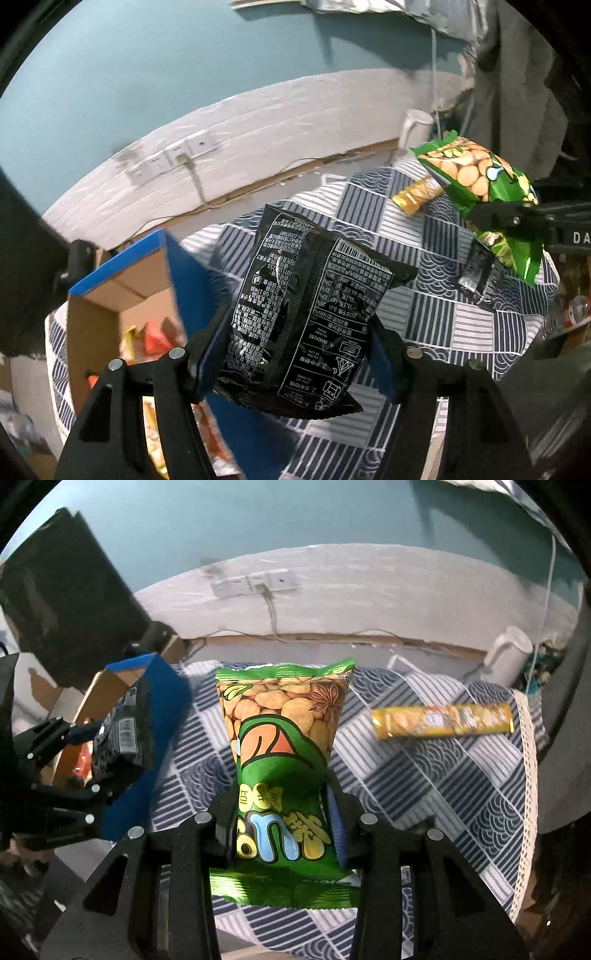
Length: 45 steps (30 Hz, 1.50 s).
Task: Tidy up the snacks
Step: 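Carry the green bag and black bag over the box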
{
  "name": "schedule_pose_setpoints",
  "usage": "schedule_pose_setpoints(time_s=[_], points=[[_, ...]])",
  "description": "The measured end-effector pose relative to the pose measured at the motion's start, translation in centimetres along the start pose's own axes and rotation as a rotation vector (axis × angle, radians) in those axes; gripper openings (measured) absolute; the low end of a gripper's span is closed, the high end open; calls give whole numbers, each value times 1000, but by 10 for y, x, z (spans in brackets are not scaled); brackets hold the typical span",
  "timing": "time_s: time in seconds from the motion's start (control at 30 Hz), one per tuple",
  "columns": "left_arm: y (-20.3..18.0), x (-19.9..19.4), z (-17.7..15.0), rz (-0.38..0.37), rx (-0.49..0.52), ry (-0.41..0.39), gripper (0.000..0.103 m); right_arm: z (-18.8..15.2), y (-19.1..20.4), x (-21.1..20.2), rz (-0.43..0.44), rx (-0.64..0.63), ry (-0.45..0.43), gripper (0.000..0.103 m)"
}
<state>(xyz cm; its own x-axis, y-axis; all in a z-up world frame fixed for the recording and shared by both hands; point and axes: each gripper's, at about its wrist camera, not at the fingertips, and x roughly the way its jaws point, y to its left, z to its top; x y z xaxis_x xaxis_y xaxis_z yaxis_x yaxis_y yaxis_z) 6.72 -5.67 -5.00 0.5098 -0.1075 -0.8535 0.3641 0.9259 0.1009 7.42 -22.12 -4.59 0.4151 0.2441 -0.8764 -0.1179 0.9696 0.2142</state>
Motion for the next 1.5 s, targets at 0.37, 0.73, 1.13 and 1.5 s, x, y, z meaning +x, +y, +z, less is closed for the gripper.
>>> schedule_pose_setpoints(time_s=[0.37, 0.73, 1.13, 1.5], points=[[51, -20, -14, 35, -86, -29, 69, 22, 58, 15, 56, -61, 20, 37], [121, -30, -36, 101, -195, -48, 69, 51, 131, 44, 99, -144, 52, 37], [188, -25, -63, 159, -313, -23, 69, 65, 192, 91, 170, -194, 131, 37], [226, -4, -91, 162, -404, 35, 69, 81, 239, 127, 218, -242, 185, 37]])
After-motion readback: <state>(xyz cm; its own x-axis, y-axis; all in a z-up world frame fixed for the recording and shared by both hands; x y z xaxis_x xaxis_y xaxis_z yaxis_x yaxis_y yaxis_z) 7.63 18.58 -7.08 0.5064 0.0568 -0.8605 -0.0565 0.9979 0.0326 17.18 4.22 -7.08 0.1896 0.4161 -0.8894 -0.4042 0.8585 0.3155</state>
